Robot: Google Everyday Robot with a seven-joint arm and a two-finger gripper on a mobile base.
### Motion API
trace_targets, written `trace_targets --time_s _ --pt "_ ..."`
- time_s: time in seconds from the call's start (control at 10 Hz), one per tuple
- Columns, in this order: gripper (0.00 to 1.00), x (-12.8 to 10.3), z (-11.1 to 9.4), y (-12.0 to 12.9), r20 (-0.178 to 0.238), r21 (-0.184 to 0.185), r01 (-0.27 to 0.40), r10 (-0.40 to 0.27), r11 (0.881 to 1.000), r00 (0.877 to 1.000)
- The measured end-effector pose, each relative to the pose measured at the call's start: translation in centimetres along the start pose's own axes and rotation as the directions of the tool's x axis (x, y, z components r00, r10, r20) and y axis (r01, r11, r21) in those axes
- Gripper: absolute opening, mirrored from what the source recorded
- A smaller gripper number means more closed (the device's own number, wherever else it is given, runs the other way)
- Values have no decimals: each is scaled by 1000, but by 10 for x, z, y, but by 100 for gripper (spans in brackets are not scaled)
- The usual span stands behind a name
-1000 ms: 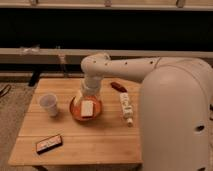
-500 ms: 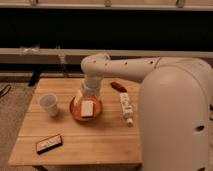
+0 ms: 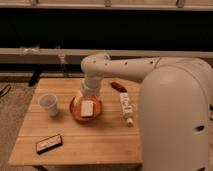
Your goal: Drag the pepper across the table
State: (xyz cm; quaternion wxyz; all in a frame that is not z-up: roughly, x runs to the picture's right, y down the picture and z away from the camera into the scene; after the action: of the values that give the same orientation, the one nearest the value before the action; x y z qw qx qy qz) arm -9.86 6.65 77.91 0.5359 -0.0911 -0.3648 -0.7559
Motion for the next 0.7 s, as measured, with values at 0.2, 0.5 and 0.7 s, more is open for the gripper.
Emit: trace_targets --time_s 0.2,0.5,0.7 --pt "80 0 0 0 0 0 0 0 1000 1000" --pt "80 1 1 7 13 -57 15 -14 998 1000" --pt "80 12 -2 20 20 -161 42 -39 986 999"
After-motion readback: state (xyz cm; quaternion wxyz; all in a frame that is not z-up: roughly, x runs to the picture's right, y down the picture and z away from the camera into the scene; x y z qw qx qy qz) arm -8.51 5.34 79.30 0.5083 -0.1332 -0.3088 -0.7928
